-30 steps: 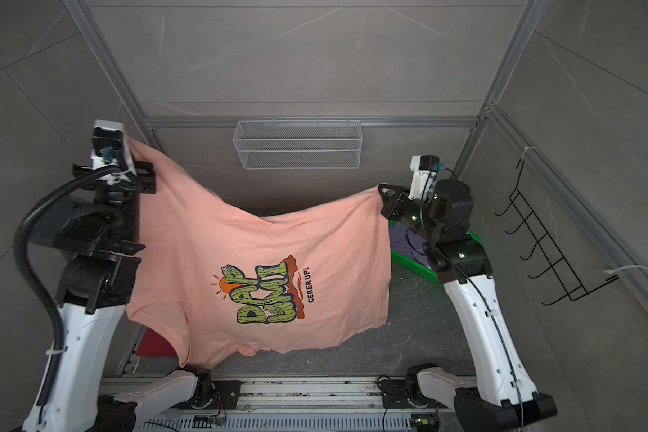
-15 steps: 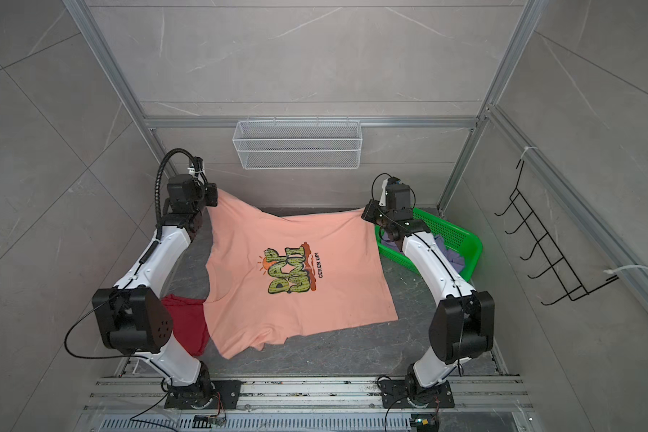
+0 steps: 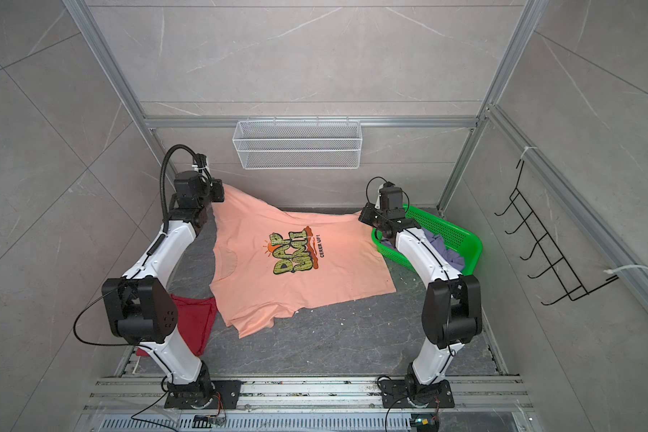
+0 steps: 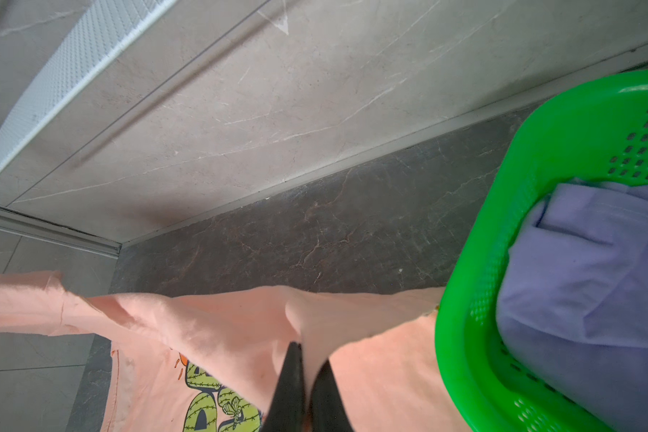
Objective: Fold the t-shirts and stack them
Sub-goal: 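Lift the pink t-shirt's far edge again with both grippers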
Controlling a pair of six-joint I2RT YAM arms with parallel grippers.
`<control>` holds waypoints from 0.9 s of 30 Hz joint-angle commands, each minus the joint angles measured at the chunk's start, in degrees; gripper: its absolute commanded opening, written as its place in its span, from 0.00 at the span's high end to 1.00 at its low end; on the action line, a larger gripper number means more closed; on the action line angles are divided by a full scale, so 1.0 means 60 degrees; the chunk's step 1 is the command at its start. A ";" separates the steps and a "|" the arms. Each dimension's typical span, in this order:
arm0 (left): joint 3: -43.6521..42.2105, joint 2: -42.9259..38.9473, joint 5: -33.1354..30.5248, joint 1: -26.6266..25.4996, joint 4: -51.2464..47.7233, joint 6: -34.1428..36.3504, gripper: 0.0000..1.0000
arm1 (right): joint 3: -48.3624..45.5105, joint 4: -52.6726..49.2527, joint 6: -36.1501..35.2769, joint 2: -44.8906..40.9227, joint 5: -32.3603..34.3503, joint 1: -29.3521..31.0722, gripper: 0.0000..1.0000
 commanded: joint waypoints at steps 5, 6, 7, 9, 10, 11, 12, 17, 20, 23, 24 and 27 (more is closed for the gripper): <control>0.0408 -0.2754 -0.0447 0.0056 0.0265 0.0431 1.00 | 0.0421 -0.0115 -0.0417 -0.1794 -0.0754 0.0030 1.00; 0.0371 -0.3159 -0.0485 0.0055 0.0273 0.0544 1.00 | 0.0497 -0.0207 -0.0564 -0.2159 -0.0818 0.0033 1.00; 0.0342 -0.3569 -0.0517 0.0070 0.0246 0.0634 1.00 | 0.0578 -0.0331 -0.0689 -0.2424 -0.0884 0.0048 1.00; 0.0346 -0.4269 -0.0460 0.0070 0.0064 0.0655 1.00 | 0.0709 -0.0532 -0.0885 -0.2885 -0.1091 0.0075 1.00; 0.0315 -0.4593 -0.0337 0.0074 -0.0055 0.0636 1.00 | 0.0784 -0.0652 -0.0870 -0.3025 -0.1110 0.0092 1.00; 0.0269 -0.4904 -0.0233 0.0070 -0.0126 0.0585 1.00 | 0.0779 -0.0698 -0.0795 -0.3082 -0.1162 0.0119 1.00; 0.0188 -0.5226 -0.0139 0.0070 -0.0205 0.0434 1.00 | 0.0691 -0.0667 -0.0637 -0.3104 -0.1289 0.0141 1.00; -0.0471 -0.6611 0.1233 0.0070 -0.0476 -0.0706 1.00 | -0.0273 -0.0816 -0.0095 -0.3468 -0.0768 0.0281 1.00; -0.0826 -0.7231 0.2152 0.0070 -0.0638 -0.1315 1.00 | -0.0762 -0.1492 -0.0247 -0.4257 0.0340 0.0282 1.00; -0.1211 -0.7603 0.2860 0.0070 -0.0535 -0.1959 1.00 | -0.1087 -0.2371 -0.0255 -0.4992 0.1127 0.0286 1.00; -0.1367 -0.7655 0.3090 0.0075 -0.0450 -0.2193 1.00 | -0.1297 -0.2496 -0.0197 -0.5248 0.1343 0.0282 1.00; -0.1939 -0.7694 0.3641 0.0070 -0.0185 -0.2998 1.00 | -0.1841 -0.2744 -0.0128 -0.5592 0.1906 0.0283 1.00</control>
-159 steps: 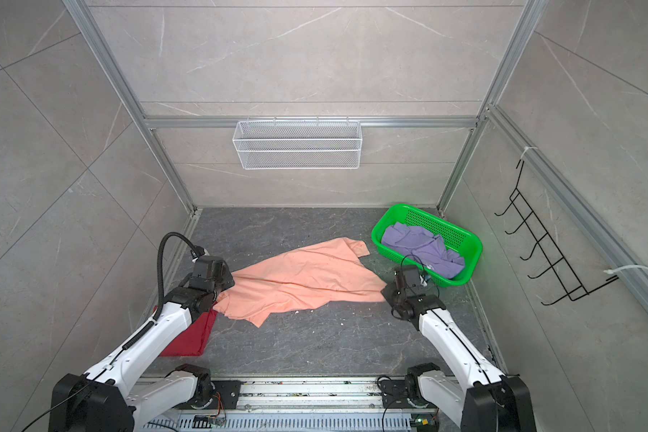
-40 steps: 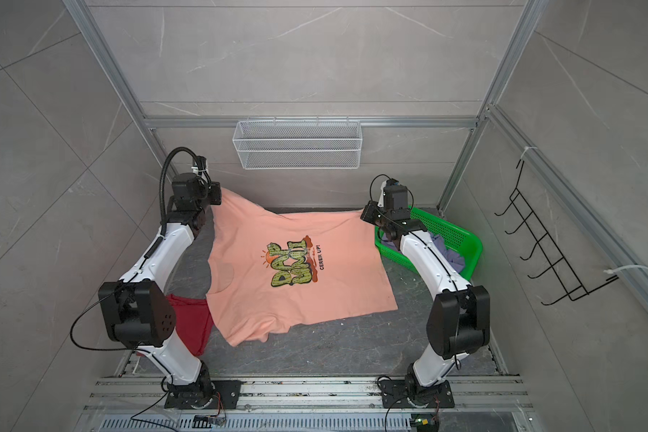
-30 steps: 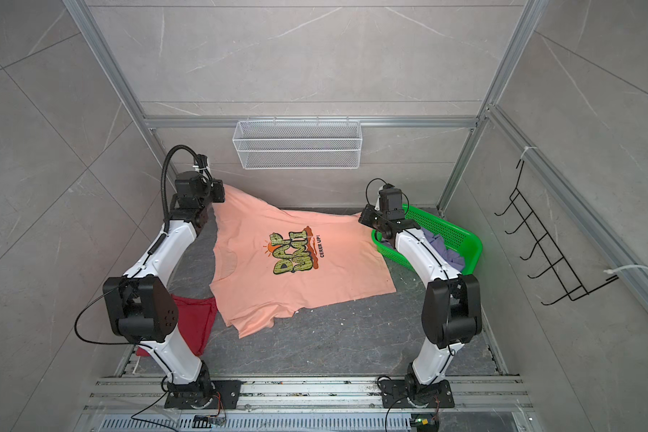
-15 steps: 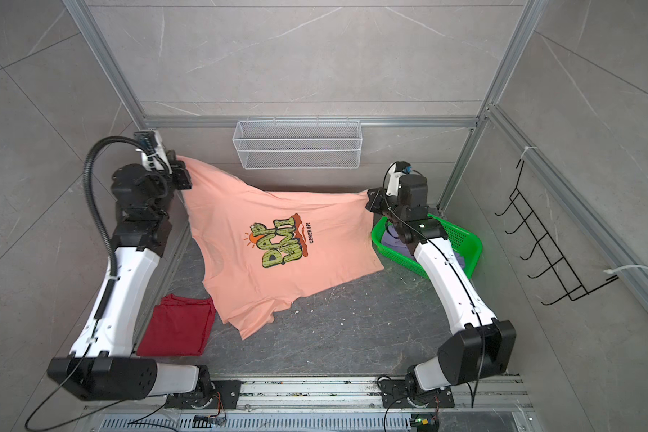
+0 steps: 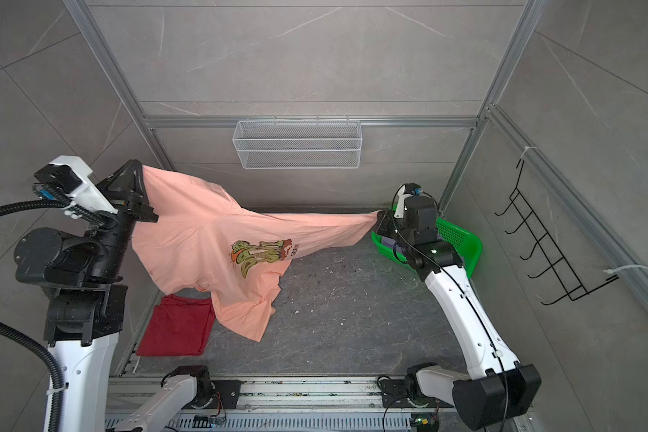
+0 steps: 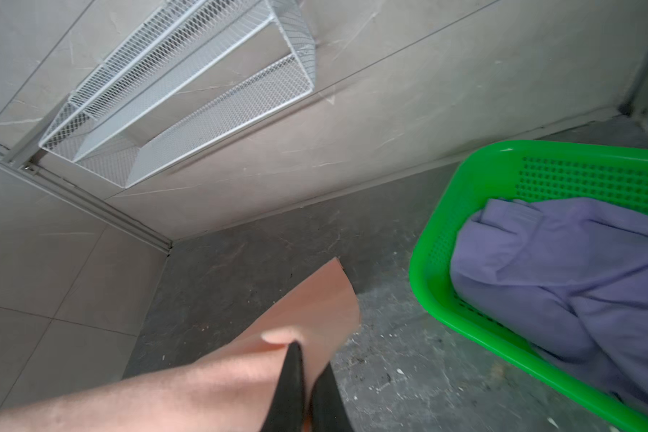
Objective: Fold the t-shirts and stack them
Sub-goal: 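Lift the pink t-shirt's far edge again with both grippers, then lower the pink t-shirt onto the table, pulling it toward the robot with both grippers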
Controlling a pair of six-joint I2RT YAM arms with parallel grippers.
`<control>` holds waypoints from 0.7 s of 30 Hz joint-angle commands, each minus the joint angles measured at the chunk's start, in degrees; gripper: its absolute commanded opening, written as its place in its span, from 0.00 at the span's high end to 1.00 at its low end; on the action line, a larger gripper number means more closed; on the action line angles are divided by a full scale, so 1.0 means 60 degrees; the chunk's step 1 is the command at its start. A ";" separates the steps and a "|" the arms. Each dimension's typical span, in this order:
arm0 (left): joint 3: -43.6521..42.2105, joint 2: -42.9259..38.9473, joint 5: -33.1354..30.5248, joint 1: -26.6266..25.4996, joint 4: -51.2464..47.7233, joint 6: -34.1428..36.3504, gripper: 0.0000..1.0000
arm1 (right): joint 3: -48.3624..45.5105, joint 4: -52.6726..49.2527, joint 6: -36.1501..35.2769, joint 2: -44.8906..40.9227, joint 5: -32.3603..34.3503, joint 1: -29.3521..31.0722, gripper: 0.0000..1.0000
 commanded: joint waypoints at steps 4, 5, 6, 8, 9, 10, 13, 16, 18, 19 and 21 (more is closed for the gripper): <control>-0.1332 0.0446 0.1769 -0.0042 0.1022 -0.2209 1.00 | -0.0906 -0.0437 0.0363 0.0186 0.1036 -0.0016 1.00; -0.1461 0.0573 0.1844 -0.0120 0.1166 -0.2318 1.00 | -0.1046 -0.0323 0.0411 0.0453 0.0939 -0.0020 1.00; -0.1551 0.0691 0.1904 -0.0155 0.1241 -0.2508 1.00 | -0.1226 -0.0106 0.0426 0.0793 0.0873 -0.0038 1.00; -0.1882 0.0834 0.2002 -0.0171 0.1515 -0.2921 1.00 | -0.1441 0.0210 0.0581 0.1415 0.0894 -0.0075 1.00; -0.2107 0.0874 0.2015 -0.0199 0.1801 -0.3125 1.00 | -0.1550 0.0376 0.0680 0.1692 0.0893 -0.0092 1.00; -0.2267 0.0902 0.2029 -0.0256 0.1930 -0.3209 1.00 | -0.1628 0.0538 0.0764 0.1944 0.0912 -0.0100 1.00; -0.2575 0.0951 0.1891 -0.0400 0.1880 -0.3355 1.00 | -0.1640 0.0603 0.0882 0.2611 0.1148 -0.0215 1.00; -0.2898 0.1048 0.1646 -0.0774 0.1897 -0.3388 1.00 | -0.1628 0.0682 0.0969 0.3338 0.1240 -0.0444 1.00; -0.3039 0.1243 0.1510 -0.1087 0.1898 -0.3385 1.00 | -0.1600 0.0840 0.1013 0.3877 0.1286 -0.0610 1.00; -0.3081 0.1387 0.1453 -0.1227 0.1912 -0.3373 1.00 | -0.1641 0.1122 0.1040 0.4154 0.1222 -0.0701 1.00; -0.3078 0.1687 0.1469 -0.1458 0.1902 -0.3369 1.00 | -0.1479 0.1447 0.1057 0.4672 0.0926 -0.0863 1.00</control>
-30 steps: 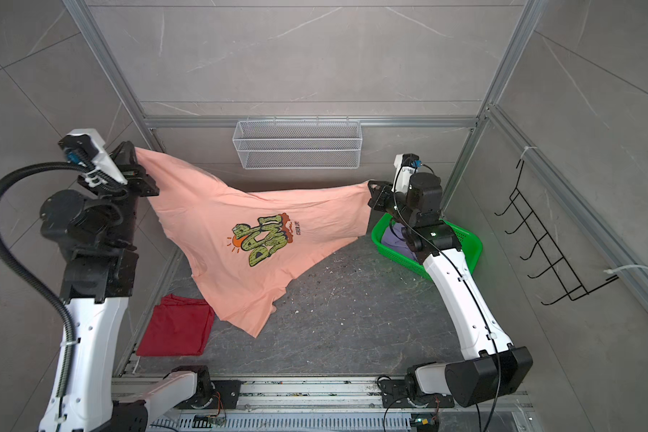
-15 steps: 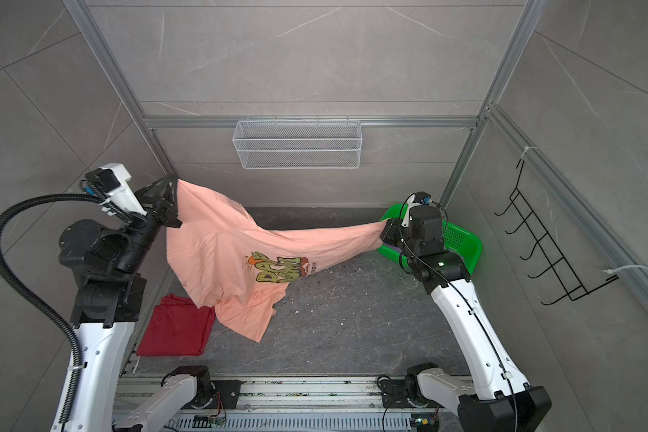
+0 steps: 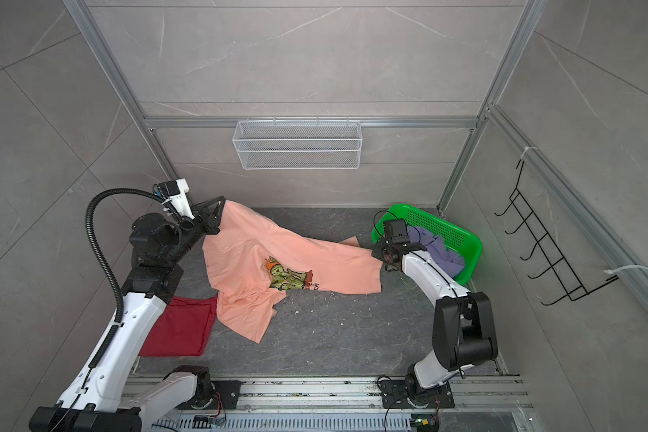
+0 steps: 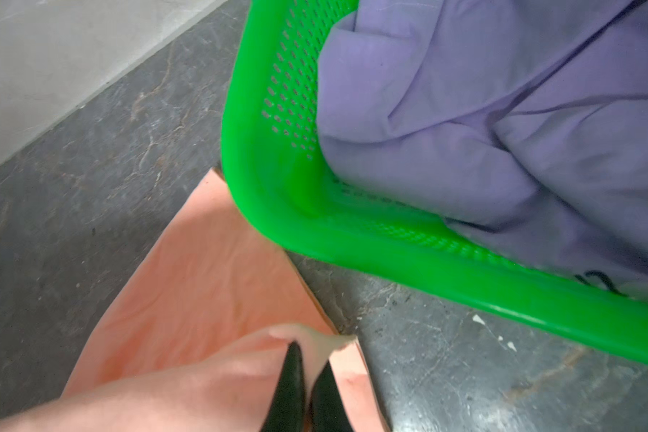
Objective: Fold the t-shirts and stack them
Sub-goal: 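Lower the pink t-shirt onto the table, pulling it toward the robot with both grippers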
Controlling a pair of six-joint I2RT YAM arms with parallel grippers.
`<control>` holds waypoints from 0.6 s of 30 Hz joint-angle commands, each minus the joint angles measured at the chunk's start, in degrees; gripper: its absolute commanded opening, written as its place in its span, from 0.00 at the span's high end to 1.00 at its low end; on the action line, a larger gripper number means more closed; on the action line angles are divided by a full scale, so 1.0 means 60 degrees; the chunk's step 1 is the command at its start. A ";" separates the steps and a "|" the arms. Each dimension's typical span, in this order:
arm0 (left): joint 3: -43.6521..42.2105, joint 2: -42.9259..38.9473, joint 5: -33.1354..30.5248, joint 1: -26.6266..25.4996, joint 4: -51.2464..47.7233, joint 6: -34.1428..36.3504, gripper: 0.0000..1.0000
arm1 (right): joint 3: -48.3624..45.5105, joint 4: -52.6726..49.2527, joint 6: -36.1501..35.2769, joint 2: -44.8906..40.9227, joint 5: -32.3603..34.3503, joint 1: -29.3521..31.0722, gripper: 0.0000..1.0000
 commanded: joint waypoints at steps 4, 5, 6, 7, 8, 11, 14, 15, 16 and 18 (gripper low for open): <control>0.0109 0.0729 -0.0107 -0.0465 0.0681 -0.0164 1.00 | 0.0850 0.0892 0.0094 0.1708 -0.0354 -0.0356 1.00; 0.0137 0.0818 -0.0122 -0.0499 0.0680 -0.0153 1.00 | 0.1038 0.1013 0.0064 0.1932 -0.0417 -0.0400 1.00; 0.0152 0.0901 -0.0142 -0.0526 0.0662 -0.0113 1.00 | 0.1254 0.1045 0.0047 0.2143 -0.0492 -0.0457 1.00; 0.0181 0.1006 -0.0158 -0.0554 0.0643 -0.0081 1.00 | 0.1591 0.1038 -0.0007 0.2394 -0.0562 -0.0506 1.00; 0.0196 0.1110 -0.0175 -0.0568 0.0639 0.0000 1.00 | 0.1882 0.0996 -0.0064 0.2591 -0.0538 -0.0560 1.00; 0.0315 0.1669 -0.0394 -0.0588 0.0497 0.0214 1.00 | 0.3084 0.0656 -0.0235 0.3369 -0.0517 -0.0766 1.00; 0.0652 0.2390 -0.0395 -0.0598 0.0356 0.0278 1.00 | 0.4359 0.0262 -0.0386 0.4220 -0.0489 -0.0973 1.00; 0.0739 0.2559 -0.0356 -0.0613 0.0361 0.0275 1.00 | 0.4724 0.0152 -0.0418 0.4474 -0.0469 -0.1050 1.00; 0.0838 0.2753 -0.0357 -0.0609 0.0355 0.0276 1.00 | 0.5177 -0.0006 -0.0406 0.4810 -0.0460 -0.1126 1.00; 0.1011 0.3024 -0.0340 -0.0605 0.0325 0.0303 1.00 | 0.5947 -0.0261 -0.0387 0.5353 -0.0475 -0.1265 1.00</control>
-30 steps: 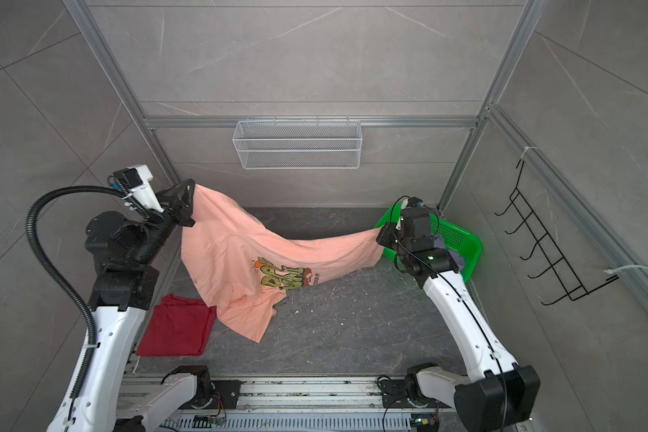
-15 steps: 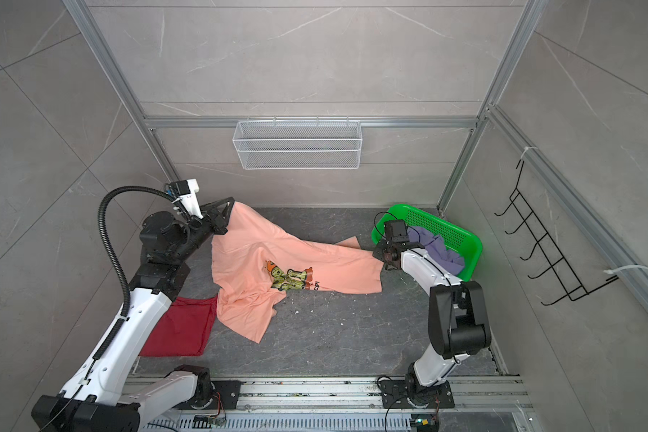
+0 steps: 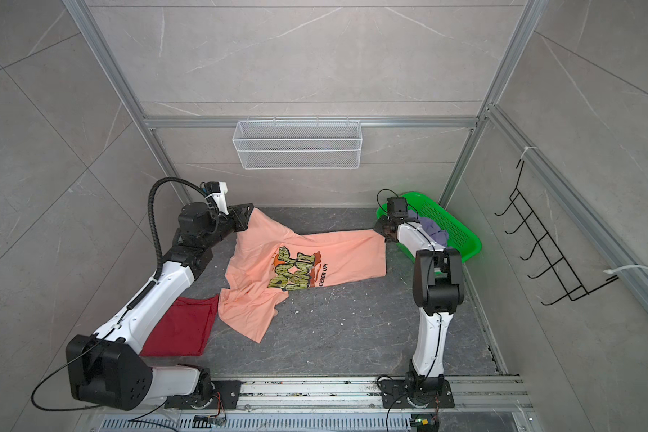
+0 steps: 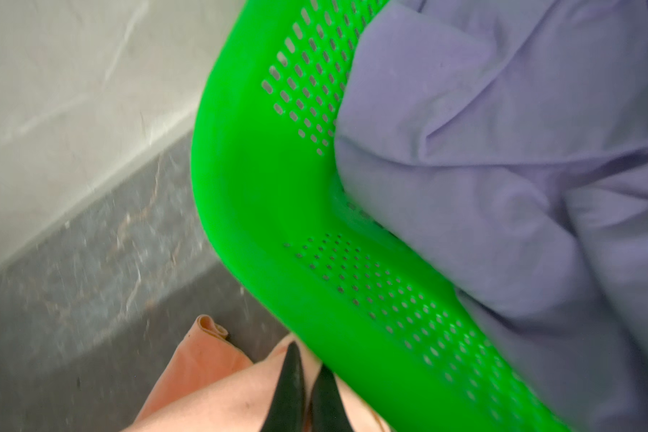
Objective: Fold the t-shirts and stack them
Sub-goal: 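Lower the pink t-shirt onto the table, pulling it toward the robot with both grippers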
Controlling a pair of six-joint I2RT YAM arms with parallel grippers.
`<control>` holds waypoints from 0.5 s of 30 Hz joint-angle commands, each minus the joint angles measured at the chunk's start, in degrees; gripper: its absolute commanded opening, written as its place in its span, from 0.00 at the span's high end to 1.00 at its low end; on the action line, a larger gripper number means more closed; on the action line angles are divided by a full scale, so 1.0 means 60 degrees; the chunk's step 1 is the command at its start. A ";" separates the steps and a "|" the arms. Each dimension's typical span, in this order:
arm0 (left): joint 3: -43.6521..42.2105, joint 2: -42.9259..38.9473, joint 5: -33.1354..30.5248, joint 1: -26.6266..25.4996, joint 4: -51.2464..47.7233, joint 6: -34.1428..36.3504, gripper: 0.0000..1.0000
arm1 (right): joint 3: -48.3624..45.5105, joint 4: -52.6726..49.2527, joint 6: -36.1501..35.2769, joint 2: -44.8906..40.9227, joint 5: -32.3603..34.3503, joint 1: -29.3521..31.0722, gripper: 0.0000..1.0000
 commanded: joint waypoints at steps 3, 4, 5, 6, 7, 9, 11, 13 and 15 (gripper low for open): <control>0.0821 0.0442 -0.0065 -0.0035 0.0140 0.0352 1.00 | 0.1733 -0.0714 -0.0081 0.1401 0.0080 -0.0349 1.00; 0.0868 0.0520 -0.0065 -0.0032 0.0121 0.0378 1.00 | 0.2055 -0.0724 -0.0045 0.1605 0.0043 -0.0359 1.00; 0.0899 0.0573 -0.0065 -0.0029 0.0091 0.0391 1.00 | 0.2341 -0.0764 -0.0043 0.1778 -0.0036 -0.0380 1.00; 0.0948 0.0637 -0.0065 -0.0020 0.0050 0.0443 1.00 | 0.2708 -0.0808 -0.0047 0.1968 -0.0177 -0.0399 1.00; 0.0978 0.0664 -0.0069 -0.0028 -0.0003 0.0498 1.00 | 0.2972 -0.0840 -0.0066 0.2070 -0.0282 -0.0399 1.00; 0.1038 0.0680 -0.0162 -0.0018 -0.0140 0.0623 1.00 | 0.3346 -0.0806 -0.0183 0.2104 -0.0607 -0.0395 1.00; 0.1129 0.0605 -0.0276 -0.0021 -0.0351 0.0829 1.00 | 0.3513 -0.0827 -0.0355 0.1815 -0.0904 -0.0389 1.00; 0.1260 0.0438 -0.0498 -0.0022 -0.0637 0.1143 1.00 | 0.3291 -0.0796 -0.0507 0.1210 -0.1136 -0.0381 1.00; 0.1440 0.0190 -0.0798 -0.0009 -0.0971 0.1576 1.00 | 0.2717 -0.0617 -0.0611 0.0317 -0.1300 -0.0377 1.00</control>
